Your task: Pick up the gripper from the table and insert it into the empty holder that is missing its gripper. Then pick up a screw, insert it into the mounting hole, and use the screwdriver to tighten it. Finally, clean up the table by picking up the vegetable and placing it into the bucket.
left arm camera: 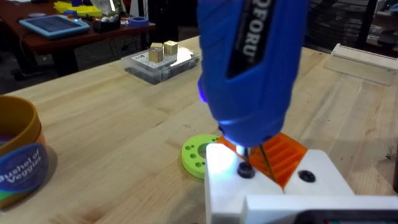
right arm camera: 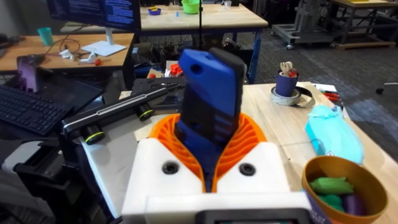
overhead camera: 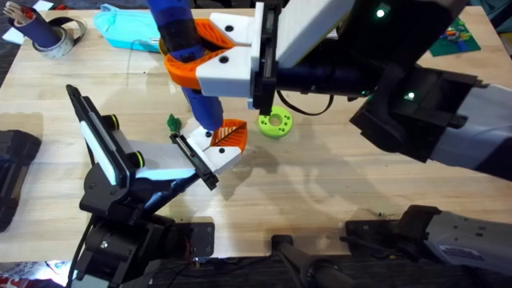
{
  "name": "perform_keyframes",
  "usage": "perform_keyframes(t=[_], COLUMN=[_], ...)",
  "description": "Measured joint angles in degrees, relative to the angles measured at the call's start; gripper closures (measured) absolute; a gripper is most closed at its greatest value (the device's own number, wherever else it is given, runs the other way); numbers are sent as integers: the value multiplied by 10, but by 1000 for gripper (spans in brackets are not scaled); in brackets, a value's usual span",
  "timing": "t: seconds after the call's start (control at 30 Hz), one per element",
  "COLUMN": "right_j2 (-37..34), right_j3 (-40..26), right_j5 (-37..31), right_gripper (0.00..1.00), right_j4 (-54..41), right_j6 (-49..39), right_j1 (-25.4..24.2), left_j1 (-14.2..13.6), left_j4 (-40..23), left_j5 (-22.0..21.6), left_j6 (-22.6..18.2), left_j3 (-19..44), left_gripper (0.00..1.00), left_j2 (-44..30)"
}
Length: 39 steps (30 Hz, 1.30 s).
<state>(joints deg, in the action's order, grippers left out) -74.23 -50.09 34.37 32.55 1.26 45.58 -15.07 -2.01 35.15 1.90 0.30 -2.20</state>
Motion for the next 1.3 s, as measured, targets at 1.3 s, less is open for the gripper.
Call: perform_keyframes(t=[1.3], right_j2=[-1], right_j3=[5], right_j5=[17], right_gripper=[954], right_j4=[72], right_j6=[16], right_j1=[17], left_j1=[0], left_j4=[-8], left_j5=[-2], left_j6=[3], left_j3=[0], left_gripper=[984], left_j2=[0])
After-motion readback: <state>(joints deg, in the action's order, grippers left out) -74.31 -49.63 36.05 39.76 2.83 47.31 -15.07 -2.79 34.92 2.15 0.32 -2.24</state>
